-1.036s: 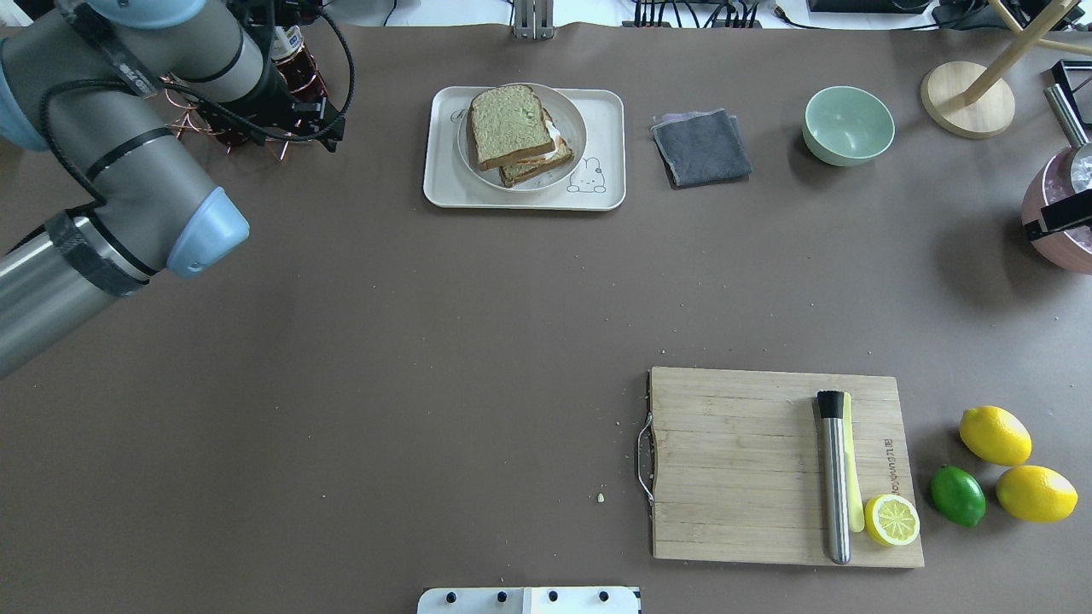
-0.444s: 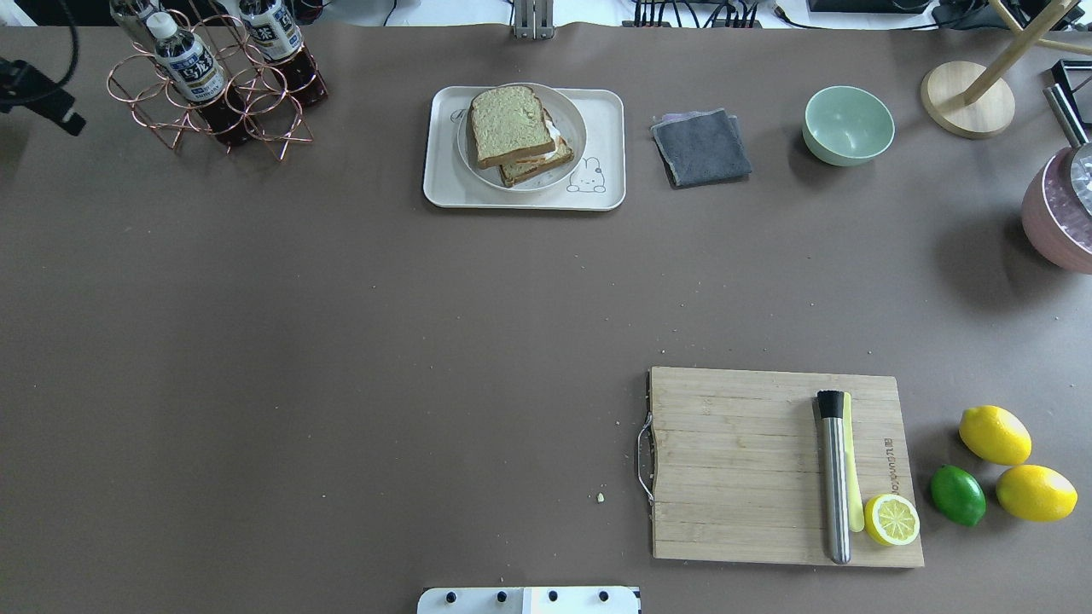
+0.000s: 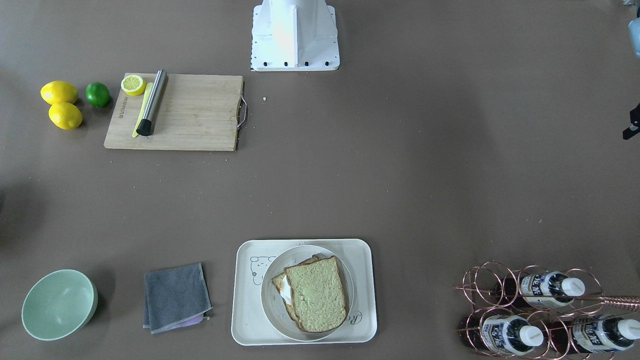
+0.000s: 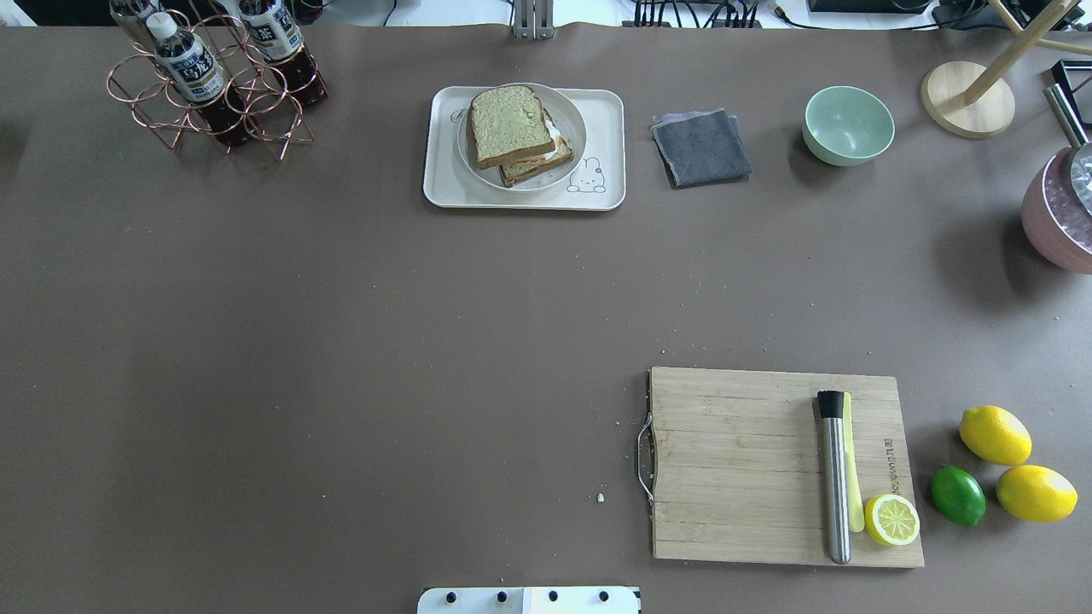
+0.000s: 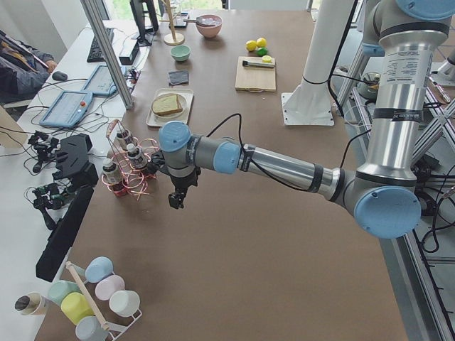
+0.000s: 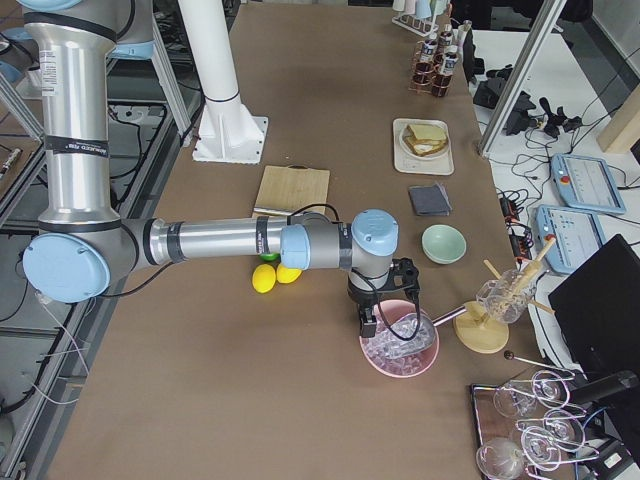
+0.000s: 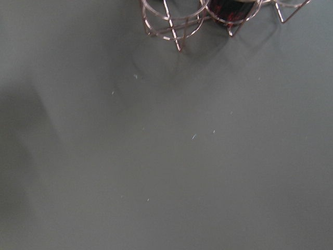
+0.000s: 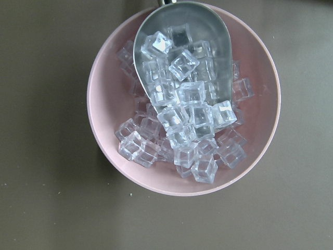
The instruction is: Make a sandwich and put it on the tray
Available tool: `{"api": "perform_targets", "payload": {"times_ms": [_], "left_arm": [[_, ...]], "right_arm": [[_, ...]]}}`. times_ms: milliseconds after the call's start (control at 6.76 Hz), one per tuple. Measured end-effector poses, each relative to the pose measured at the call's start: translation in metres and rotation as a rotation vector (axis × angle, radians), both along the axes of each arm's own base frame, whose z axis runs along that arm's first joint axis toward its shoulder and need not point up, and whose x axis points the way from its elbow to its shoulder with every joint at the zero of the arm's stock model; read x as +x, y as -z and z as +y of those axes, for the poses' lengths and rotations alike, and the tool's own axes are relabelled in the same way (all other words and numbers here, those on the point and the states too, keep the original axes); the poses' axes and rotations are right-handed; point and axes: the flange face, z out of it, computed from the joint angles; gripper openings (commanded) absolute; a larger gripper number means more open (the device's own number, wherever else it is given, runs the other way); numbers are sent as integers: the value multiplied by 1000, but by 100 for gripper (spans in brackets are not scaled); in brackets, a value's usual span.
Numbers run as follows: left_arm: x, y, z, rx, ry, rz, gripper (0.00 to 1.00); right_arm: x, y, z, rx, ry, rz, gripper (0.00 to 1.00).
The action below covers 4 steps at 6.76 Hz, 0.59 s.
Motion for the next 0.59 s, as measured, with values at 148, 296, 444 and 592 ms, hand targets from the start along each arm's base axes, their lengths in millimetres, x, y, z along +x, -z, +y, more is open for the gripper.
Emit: {"api": "perform_targets", "payload": {"times_ms": [148, 296, 444, 592], "left_arm": [[-21, -21, 24, 2, 18, -4, 98], [-34, -36, 42, 10, 24, -13, 98], [-40, -42, 50, 14, 31, -24, 98], [-43, -44, 52, 7, 40, -30, 98]], "right_arm": [[3, -10, 5, 0, 16, 13, 100], [6, -17, 11, -2, 22, 20, 100], [8, -19, 16, -2, 21, 18, 100], [9, -19, 18, 0, 20, 10, 100]]}}
